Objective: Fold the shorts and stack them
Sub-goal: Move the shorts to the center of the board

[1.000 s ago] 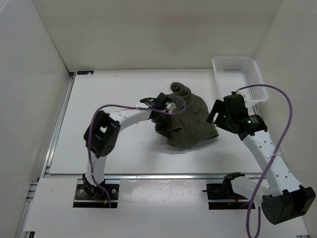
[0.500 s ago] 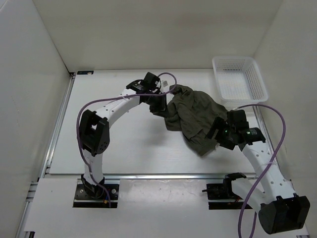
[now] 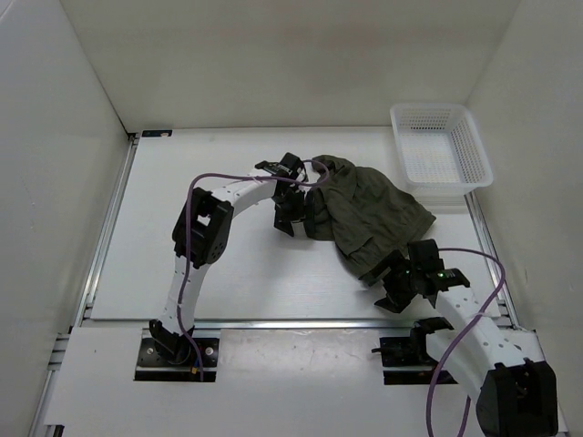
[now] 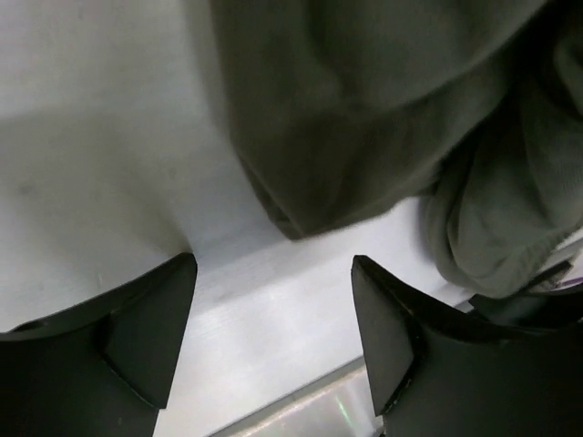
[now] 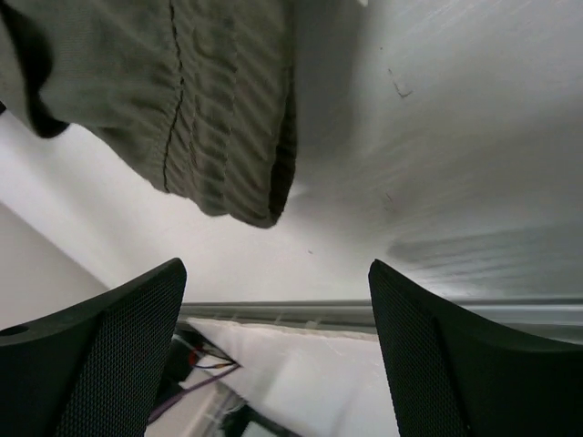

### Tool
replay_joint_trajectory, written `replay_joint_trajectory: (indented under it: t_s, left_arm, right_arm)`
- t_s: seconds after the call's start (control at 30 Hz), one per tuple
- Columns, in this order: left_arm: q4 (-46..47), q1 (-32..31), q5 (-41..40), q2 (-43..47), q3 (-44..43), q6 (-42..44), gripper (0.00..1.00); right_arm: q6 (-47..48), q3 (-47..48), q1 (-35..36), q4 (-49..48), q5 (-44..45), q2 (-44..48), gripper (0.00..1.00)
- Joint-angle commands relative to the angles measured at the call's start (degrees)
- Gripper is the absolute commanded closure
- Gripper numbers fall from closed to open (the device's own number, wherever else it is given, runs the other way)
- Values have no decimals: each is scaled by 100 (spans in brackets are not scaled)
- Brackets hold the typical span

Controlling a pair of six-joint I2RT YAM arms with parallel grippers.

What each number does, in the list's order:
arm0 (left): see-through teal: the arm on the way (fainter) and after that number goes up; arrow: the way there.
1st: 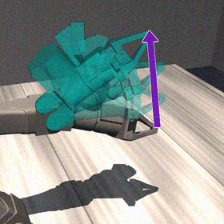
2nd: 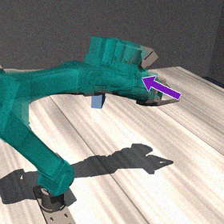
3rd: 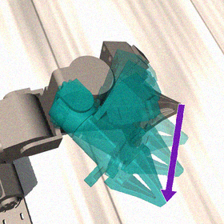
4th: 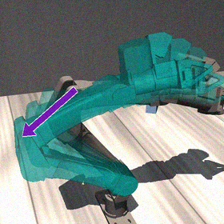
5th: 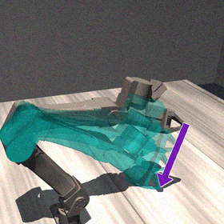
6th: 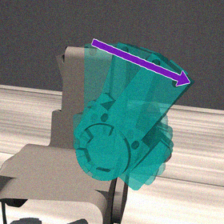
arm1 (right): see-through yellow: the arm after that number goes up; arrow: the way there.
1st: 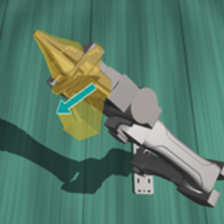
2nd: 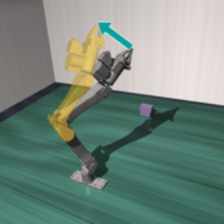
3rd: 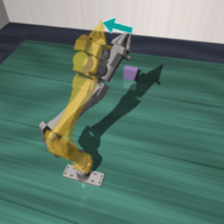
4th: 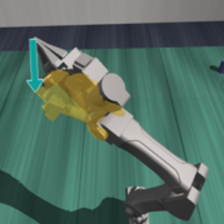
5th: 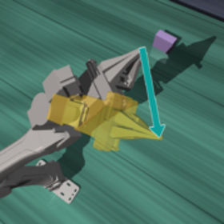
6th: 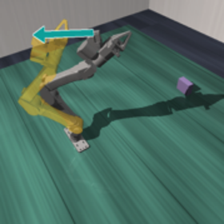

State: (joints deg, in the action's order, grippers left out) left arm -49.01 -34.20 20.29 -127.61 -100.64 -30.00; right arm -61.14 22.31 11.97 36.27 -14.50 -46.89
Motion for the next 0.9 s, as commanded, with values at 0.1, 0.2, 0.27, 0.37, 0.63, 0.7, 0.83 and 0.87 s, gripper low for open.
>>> replay_joint_trajectory:
  t_s: [0.1, 0.2, 0.27, 0.37, 0.63, 0.7, 0.83, 0.87]
  left_arm:
    - [32, -8, -140, -299, -360, -41, 34]
    - [32, -8, -140, -431, -474, -102, 64]
    - [32, -8, -140, -431, -526, -155, 85]
    - [32, -8, -140, -431, -527, -155, 90]
    - [32, 168, -491, 78, -360, -155, 90]
    - [32, 308, -439, 201, -360, -155, 90]
    - [32, 370, -228, 325, -308, -155, 35]
    - [32, 370, -228, 412, -307, -155, 21]
  right_arm:
    - [-1258, -358, -80, -1208, -439, 66, 14]
    - [-1391, -358, -133, -1263, -291, -39, 15]
    - [-1391, -297, -133, -1316, -150, -241, 17]
    - [-1462, -244, -256, -1385, 122, -417, 20]
    - [-1243, 448, -362, -1413, 694, -1190, 93]
    - [-1032, 651, -362, -1219, 773, -1260, 100]
    - [-838, 828, -414, -1009, 905, -1261, 100]
    - [-785, 889, -414, -921, 966, -1200, 100]
